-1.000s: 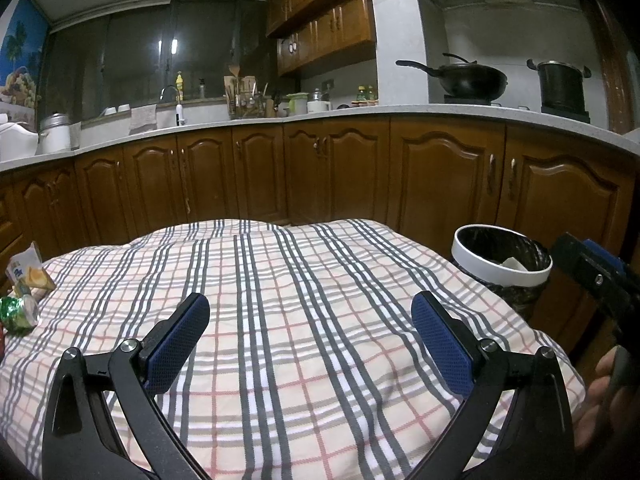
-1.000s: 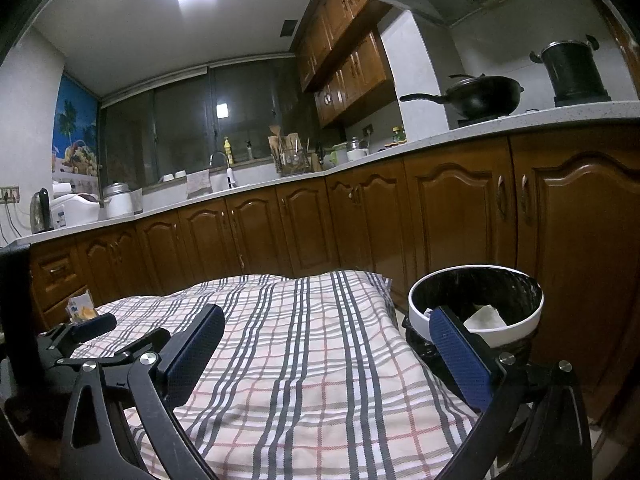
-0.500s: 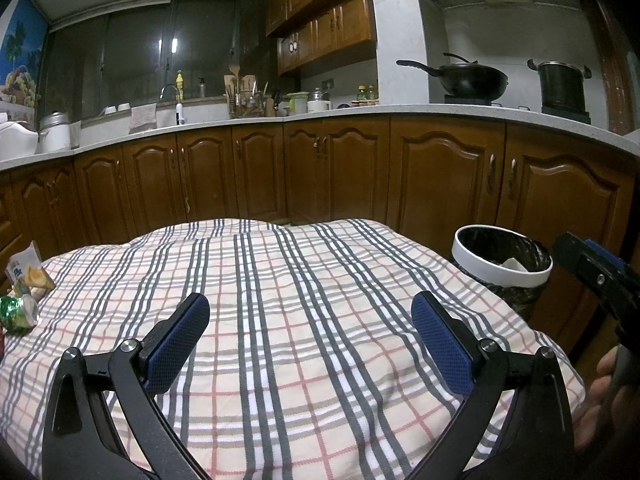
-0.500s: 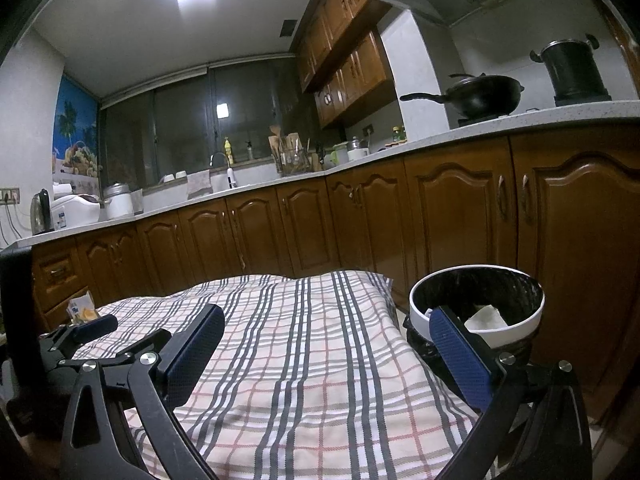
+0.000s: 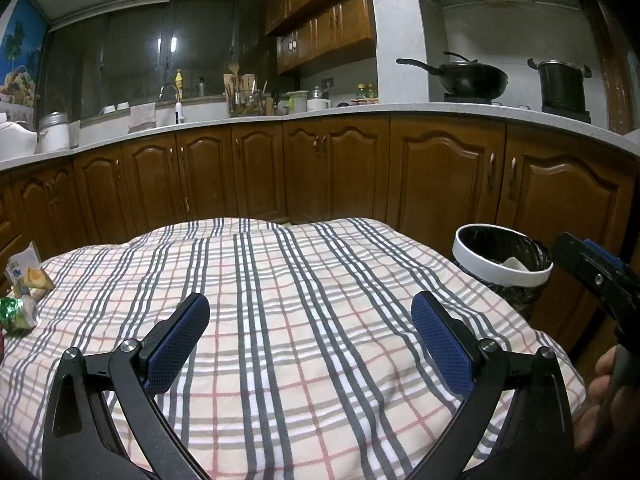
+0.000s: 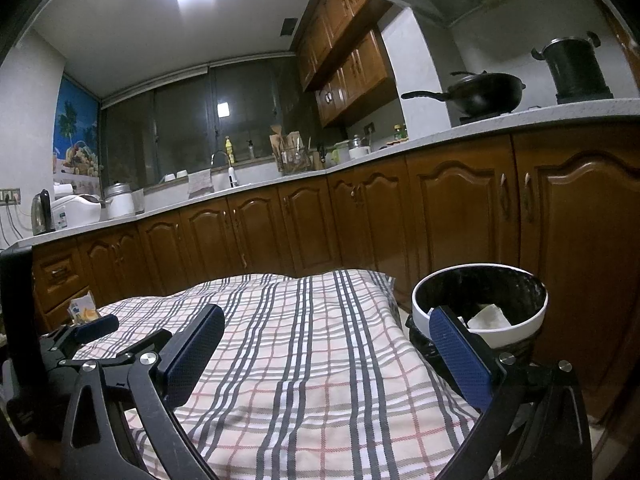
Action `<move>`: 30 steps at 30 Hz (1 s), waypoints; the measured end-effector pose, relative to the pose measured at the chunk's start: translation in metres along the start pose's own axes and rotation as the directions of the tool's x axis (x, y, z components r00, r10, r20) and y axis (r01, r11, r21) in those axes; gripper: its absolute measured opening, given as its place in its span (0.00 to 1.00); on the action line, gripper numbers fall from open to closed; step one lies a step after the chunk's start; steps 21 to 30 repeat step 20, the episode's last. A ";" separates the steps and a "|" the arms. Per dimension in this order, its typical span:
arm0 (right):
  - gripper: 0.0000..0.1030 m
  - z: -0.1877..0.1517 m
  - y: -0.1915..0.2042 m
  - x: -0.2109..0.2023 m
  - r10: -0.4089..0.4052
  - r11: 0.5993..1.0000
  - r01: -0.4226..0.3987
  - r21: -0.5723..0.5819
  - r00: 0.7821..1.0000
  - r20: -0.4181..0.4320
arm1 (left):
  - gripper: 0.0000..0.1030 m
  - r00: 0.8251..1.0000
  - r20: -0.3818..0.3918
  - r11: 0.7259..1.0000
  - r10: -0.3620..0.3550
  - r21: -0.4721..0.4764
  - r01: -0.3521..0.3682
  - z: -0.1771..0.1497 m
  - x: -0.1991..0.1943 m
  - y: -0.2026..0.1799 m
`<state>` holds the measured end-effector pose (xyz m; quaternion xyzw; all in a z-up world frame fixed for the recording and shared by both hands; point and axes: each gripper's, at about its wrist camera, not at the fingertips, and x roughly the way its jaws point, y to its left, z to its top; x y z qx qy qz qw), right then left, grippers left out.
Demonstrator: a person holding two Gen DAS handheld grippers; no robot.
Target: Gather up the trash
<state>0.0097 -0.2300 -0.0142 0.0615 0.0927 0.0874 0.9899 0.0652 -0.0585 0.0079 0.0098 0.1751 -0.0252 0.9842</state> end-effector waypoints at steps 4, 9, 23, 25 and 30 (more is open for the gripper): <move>1.00 -0.001 0.005 -0.001 0.002 1.000 -0.002 -0.002 1.000 -0.005 | 1.00 1.000 -0.005 1.000 -0.003 -0.002 0.003 -0.002 0.003 0.000; 1.00 -0.002 0.008 -0.003 0.001 1.000 -0.001 -0.002 1.000 -0.007 | 1.00 1.000 -0.012 1.000 -0.008 -0.008 0.008 -0.002 0.007 0.000; 1.00 -0.007 0.016 0.004 0.000 1.000 0.001 0.004 0.999 -0.036 | 1.00 0.999 -0.039 0.999 -0.031 -0.033 0.030 0.003 0.017 0.015; 1.00 -0.007 0.016 0.004 0.000 1.000 0.001 0.004 0.999 -0.036 | 1.00 0.999 -0.039 0.999 -0.031 -0.033 0.030 0.003 0.017 0.015; 1.00 -0.007 0.016 0.004 0.000 1.000 0.001 0.004 0.999 -0.036 | 1.00 0.999 -0.039 0.999 -0.031 -0.033 0.030 0.003 0.017 0.015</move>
